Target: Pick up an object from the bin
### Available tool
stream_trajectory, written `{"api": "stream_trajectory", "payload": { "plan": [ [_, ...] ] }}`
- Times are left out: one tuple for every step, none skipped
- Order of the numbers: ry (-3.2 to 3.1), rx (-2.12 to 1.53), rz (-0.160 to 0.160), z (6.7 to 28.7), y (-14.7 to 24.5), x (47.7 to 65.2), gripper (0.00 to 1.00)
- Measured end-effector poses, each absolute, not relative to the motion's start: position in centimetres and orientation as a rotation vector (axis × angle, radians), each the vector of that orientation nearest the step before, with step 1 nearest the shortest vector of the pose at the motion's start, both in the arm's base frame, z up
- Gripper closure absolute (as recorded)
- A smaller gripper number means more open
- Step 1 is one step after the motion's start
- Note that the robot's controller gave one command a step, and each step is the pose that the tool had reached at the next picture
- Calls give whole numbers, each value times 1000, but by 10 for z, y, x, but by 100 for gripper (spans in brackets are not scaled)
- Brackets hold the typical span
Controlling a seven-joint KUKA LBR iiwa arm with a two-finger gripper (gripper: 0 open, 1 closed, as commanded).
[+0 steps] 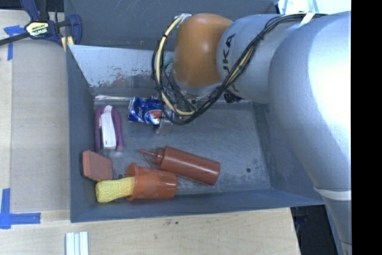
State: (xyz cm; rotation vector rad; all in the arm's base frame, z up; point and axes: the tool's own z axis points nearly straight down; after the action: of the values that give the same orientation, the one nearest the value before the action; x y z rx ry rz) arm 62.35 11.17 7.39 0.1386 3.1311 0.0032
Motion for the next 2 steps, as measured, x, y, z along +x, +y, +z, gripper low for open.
{"api": "stream_trajectory", "payload": {
  "plan": [
    [3131,139,3,74,112,624,100],
    [3131,140,4,92,111,623,100]
  ]
}}
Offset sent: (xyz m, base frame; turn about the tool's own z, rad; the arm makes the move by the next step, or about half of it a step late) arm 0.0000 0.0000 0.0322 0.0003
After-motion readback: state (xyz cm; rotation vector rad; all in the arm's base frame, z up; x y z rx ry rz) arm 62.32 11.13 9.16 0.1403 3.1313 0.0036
